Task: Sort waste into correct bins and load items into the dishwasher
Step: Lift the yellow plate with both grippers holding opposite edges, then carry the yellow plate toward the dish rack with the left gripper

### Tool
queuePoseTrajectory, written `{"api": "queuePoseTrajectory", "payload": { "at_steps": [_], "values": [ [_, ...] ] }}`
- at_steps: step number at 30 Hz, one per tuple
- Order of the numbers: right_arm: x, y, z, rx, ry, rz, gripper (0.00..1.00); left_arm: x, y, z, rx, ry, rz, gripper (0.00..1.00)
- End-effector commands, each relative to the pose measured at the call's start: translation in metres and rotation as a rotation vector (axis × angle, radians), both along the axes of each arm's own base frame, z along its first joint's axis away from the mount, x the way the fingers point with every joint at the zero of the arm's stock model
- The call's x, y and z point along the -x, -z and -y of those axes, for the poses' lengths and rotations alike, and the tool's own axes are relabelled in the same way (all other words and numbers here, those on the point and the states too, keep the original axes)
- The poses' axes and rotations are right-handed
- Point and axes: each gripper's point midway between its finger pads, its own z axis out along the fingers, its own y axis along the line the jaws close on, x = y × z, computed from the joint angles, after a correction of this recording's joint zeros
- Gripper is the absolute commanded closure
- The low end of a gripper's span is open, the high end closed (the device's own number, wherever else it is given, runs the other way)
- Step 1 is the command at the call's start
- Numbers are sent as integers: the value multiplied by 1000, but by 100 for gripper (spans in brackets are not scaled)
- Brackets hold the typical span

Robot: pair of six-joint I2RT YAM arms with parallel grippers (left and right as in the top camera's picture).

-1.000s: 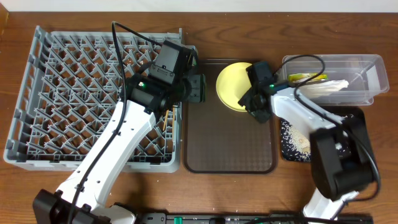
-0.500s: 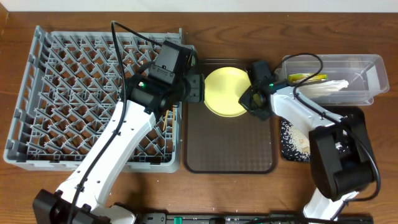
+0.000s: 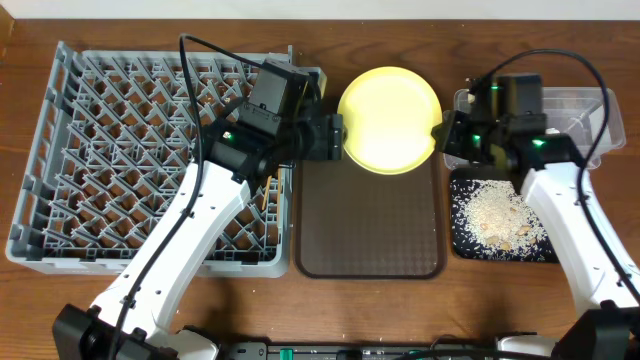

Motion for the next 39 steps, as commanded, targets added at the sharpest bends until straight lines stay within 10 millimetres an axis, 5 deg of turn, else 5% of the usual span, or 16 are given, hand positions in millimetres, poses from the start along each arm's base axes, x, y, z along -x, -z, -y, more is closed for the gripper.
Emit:
{"api": "queuePoseTrajectory", "payload": {
  "at_steps": [1,9,13,16,18,23,29,32,35,39],
  "values": [
    [14,-23,-22,-109,-225,90,99,13,-16,26,133,128,-14,21],
    [35,-49,-52,-251,-473,200,99,18,-16,29,127,184,-2,24],
    [38,-53,-55,-269,-506,224,96,18,-16,28,124,186,0,69],
    [34,-46,-50,-226,-477,212,61,11,-13,21,82,150,20,87],
    [32,-41,-45,-198,-444,189,50,4,-11,9,24,100,47,93],
    [33,-30,-38,-152,-410,146,44,-11,-25,-49,-170,-52,164,92],
    [34,-30,-38,-151,-408,141,34,-7,-73,-164,-673,-368,369,93],
    [31,-27,-35,-131,-380,130,29,3,-90,-204,-901,-469,391,92],
    [27,-21,-29,-100,-332,106,27,8,-89,-225,-1053,-515,359,93],
    [27,-21,-28,-99,-331,105,27,2,-56,-231,-1148,-431,261,92]
  ]
}}
